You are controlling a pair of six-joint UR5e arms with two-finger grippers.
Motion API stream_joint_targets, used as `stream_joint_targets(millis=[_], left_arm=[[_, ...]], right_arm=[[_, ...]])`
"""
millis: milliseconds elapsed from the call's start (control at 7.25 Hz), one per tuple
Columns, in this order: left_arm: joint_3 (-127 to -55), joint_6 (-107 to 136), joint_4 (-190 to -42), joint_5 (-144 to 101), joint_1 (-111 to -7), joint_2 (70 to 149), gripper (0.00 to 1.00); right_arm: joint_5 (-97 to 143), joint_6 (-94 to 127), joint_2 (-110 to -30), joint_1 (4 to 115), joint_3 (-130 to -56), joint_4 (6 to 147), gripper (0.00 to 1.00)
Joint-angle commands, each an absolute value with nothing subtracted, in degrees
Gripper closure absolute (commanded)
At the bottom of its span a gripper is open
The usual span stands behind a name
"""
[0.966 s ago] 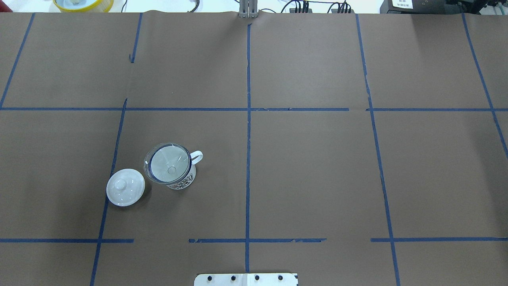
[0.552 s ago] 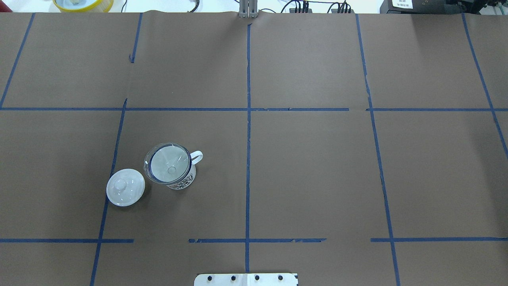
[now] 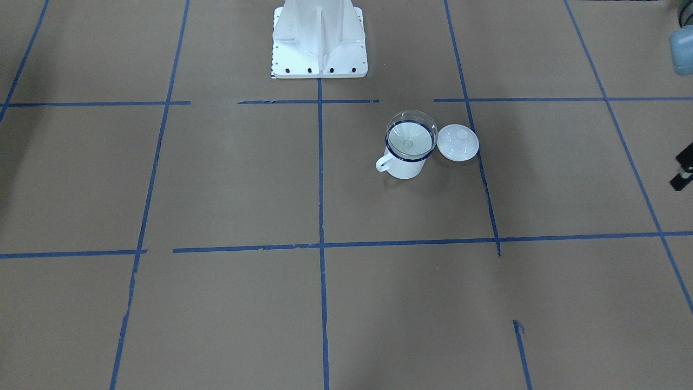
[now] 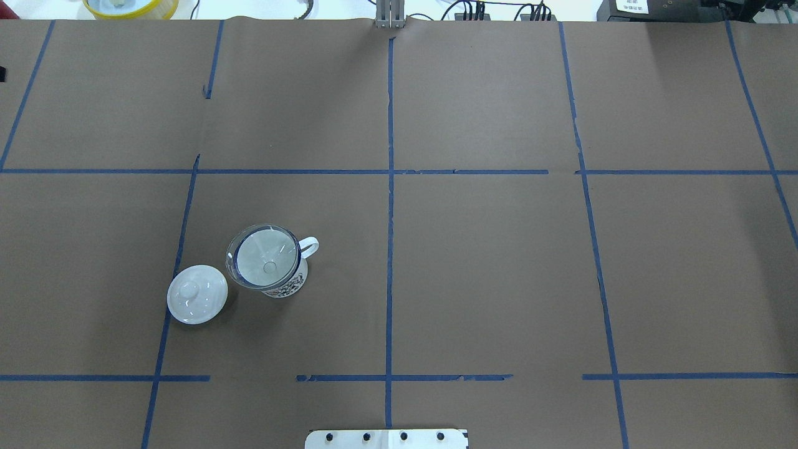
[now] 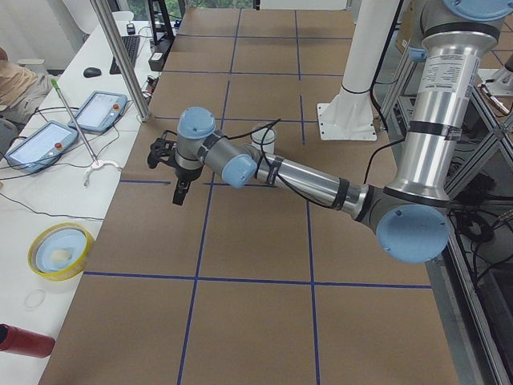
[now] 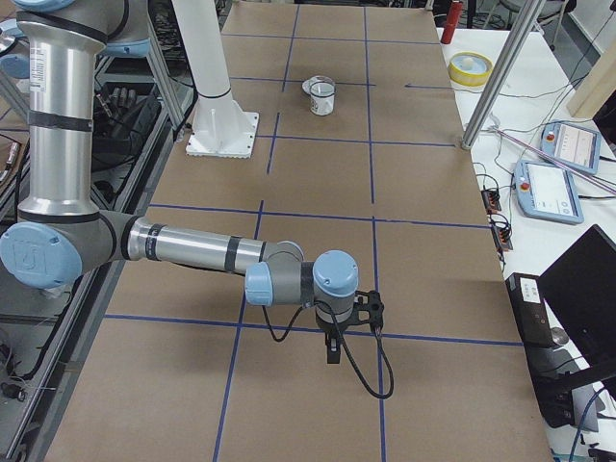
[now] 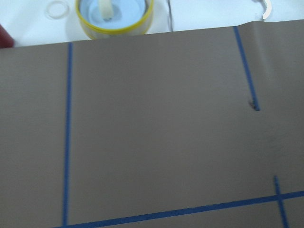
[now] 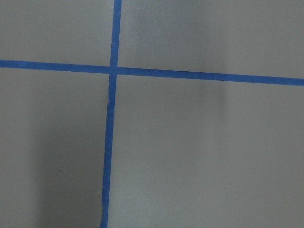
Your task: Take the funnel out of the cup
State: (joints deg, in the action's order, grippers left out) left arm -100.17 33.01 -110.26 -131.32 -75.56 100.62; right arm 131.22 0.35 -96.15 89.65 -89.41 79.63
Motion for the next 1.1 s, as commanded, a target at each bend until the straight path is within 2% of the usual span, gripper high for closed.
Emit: stream_joint_targets(millis=[0, 138, 276, 552, 690, 966], left_arm=[[-109.10, 53.61, -108.74, -128.09, -62.46, 102.13, 0.00], [-115.42, 60.66, -101.67, -122.84, -55.62, 103.43, 0.00], [-117.75, 67.34, -92.73, -120.43, -51.20, 109.80, 0.00], [-117.16, 77.12, -81.16, -112.20, -39.35, 119.85, 0.00], [-115.51, 80.39, -81.21, -108.67, -34.50, 120.75, 0.00], [-108.49, 80.42, -81.73, -105.04, -32.00, 122.96, 0.00]], right_arm=[[131.22, 0.35, -96.15, 89.65, -89.47, 79.63, 0.00], [131.22, 0.35, -96.15, 89.65, -89.39, 79.63, 0.00], [131.22, 0.35, -96.15, 89.65, -89.38, 79.63, 0.00], [131.22, 0.35, -96.15, 89.65, -89.38, 79.63, 0.00], [131.22, 0.35, -96.15, 89.65, -89.38, 79.63, 0.00], [131.22, 0.35, -96.15, 89.65, -89.38, 79.63, 0.00]])
